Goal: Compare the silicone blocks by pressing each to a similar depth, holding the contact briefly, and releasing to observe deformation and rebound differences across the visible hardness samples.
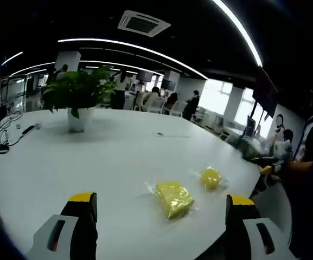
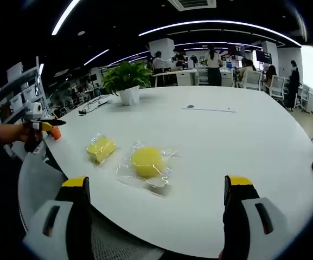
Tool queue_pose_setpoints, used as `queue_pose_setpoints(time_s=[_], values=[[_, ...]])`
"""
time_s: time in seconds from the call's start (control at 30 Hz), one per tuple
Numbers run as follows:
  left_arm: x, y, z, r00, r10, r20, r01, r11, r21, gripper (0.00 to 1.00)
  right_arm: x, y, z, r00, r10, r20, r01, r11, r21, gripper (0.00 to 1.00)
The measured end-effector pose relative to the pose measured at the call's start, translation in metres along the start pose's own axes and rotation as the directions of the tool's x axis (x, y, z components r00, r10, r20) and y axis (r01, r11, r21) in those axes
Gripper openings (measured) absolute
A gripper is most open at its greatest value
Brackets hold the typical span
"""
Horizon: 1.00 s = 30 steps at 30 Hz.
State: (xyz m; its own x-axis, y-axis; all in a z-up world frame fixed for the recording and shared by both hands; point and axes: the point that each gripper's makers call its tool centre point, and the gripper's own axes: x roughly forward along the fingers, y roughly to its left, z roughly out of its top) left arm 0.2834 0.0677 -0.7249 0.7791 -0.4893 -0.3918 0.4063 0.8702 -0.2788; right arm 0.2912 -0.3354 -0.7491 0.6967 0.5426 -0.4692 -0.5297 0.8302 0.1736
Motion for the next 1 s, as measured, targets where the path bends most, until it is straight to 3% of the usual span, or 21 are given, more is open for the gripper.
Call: queue_pose_setpoints(time_s=[0.4, 0.67, 0.73, 1.0], values=[[0.013, 0.002, -0.014, 0.999, -0.014, -0.049, 0.014, 1.0, 0.002, 1.0, 0.001, -0.004, -0.003, 1.0, -0.018, -0.003, 0.018, 1.0, 0.008, 0.97], [0.018, -0.002, -0.015, 1.0, -0.016, -0.026, 0.015, 0.999, -0.035, 1.0, 0.004, -0.007, 0.0, 1.0, -0.009, -0.002, 0.009, 1.0, 0.002, 0.96], [0.018, -0.001, -0.017, 0.999, -0.006, -0.045, 0.004, 0.999, -0.036, 1.0, 0.005, -0.008, -0.001, 1.0, -0.01, -0.009, 0.01, 1.0, 0.013, 0.96], [0.011, 0.002, -0.008, 1.0, -0.007, -0.028, 0.006, 1.0, -0.02, 1.0, 0.008, -0.004, 0.0, 1.0, 0.003, -0.008, -0.003, 1.0, -0.003, 0.96]])
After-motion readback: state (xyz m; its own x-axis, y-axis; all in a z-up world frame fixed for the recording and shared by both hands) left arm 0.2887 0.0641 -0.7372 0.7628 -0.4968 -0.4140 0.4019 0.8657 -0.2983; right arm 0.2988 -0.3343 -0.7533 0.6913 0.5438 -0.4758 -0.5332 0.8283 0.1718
